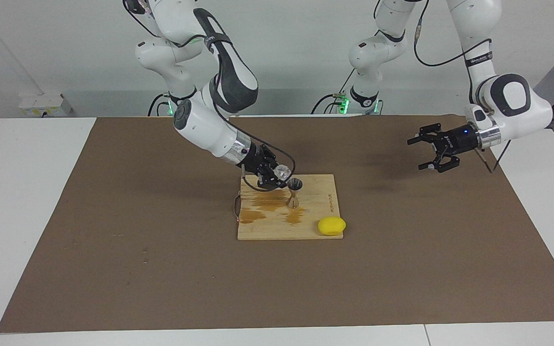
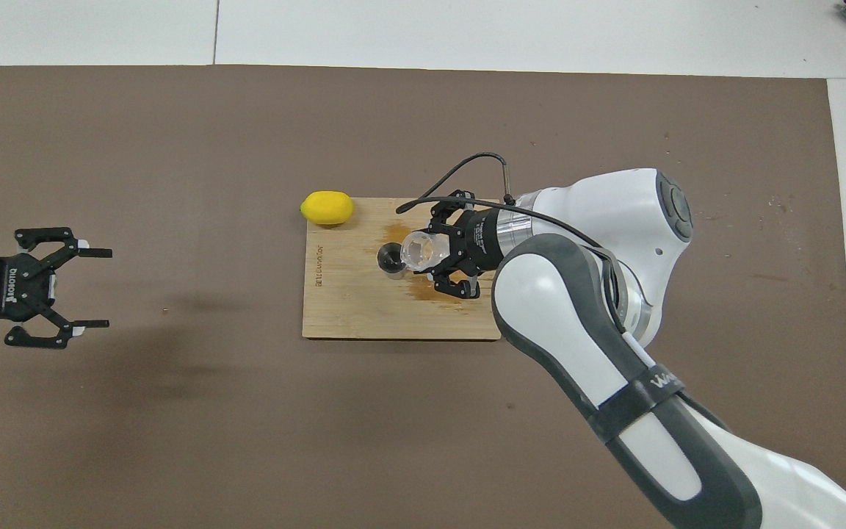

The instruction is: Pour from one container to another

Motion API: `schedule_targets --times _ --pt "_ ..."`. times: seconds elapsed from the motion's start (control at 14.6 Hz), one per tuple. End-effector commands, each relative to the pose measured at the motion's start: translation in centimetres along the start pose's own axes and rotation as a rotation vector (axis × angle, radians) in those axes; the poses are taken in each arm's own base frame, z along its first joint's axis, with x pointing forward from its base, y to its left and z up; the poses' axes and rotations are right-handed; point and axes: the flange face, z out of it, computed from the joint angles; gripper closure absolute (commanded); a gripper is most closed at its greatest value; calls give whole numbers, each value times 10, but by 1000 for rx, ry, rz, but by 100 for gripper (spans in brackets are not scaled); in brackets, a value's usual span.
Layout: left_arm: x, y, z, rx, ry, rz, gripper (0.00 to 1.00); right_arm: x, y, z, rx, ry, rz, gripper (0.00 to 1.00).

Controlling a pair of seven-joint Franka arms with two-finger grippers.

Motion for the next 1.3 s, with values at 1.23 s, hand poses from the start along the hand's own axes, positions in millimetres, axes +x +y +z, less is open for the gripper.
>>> schedule_targets --times 1.23 --pt "127 -16 -51 200 -834 -589 0 -34 -14 7 31 174 60 100"
